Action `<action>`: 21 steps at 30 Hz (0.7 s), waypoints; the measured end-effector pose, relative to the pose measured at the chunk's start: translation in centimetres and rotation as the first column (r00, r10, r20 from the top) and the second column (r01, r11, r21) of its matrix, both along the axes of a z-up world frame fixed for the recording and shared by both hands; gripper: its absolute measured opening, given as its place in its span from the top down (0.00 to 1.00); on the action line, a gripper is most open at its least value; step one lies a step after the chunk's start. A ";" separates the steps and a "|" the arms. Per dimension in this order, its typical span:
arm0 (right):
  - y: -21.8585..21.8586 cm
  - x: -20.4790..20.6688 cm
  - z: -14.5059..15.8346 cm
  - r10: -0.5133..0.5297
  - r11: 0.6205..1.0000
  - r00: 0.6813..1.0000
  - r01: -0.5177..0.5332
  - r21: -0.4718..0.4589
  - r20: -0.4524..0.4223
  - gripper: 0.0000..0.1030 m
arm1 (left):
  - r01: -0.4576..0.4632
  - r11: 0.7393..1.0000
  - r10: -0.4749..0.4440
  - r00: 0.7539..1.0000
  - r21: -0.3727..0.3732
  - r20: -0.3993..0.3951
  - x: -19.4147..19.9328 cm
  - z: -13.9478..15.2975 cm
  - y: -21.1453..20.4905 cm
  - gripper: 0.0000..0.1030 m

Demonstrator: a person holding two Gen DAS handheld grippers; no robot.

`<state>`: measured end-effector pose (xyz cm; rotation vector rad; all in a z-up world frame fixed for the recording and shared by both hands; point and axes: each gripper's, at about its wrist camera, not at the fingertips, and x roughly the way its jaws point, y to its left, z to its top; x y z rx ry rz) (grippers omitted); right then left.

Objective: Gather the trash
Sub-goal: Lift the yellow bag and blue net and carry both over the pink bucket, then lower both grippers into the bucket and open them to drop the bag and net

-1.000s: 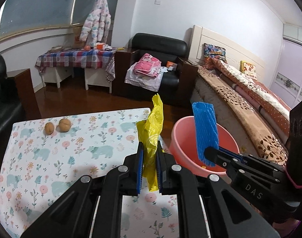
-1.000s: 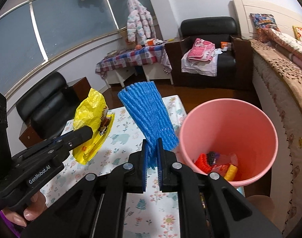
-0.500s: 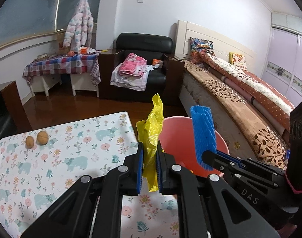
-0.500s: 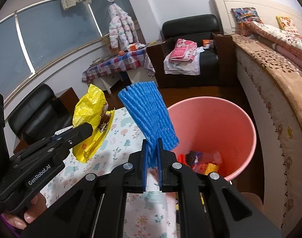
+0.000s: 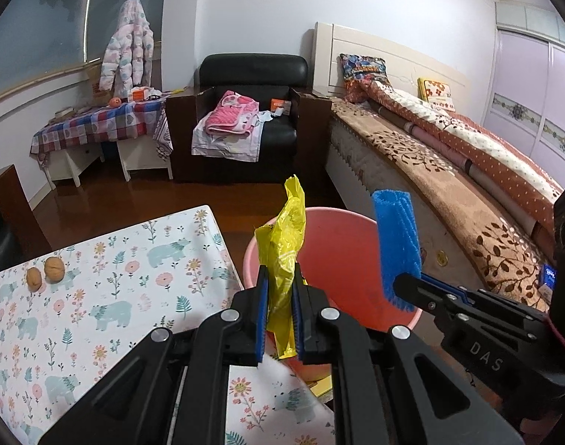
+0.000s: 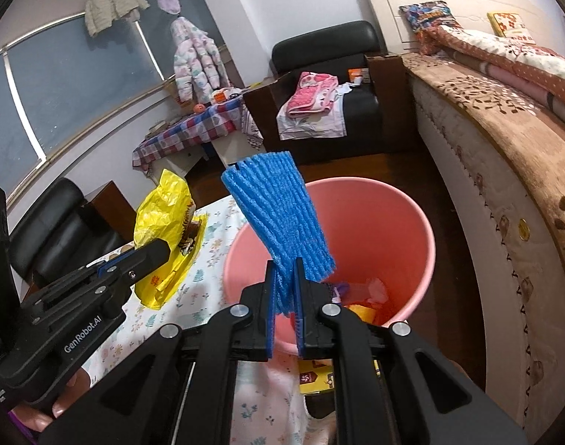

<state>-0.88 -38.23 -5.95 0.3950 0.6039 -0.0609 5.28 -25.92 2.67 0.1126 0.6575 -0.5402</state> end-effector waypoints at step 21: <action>-3.0 1.5 -3.1 -0.062 0.997 0.995 0.065 0.043 -0.077 0.91 | 0.055 0.997 -0.050 0.996 0.062 -0.071 2.9 -3.7 -5.2 0.90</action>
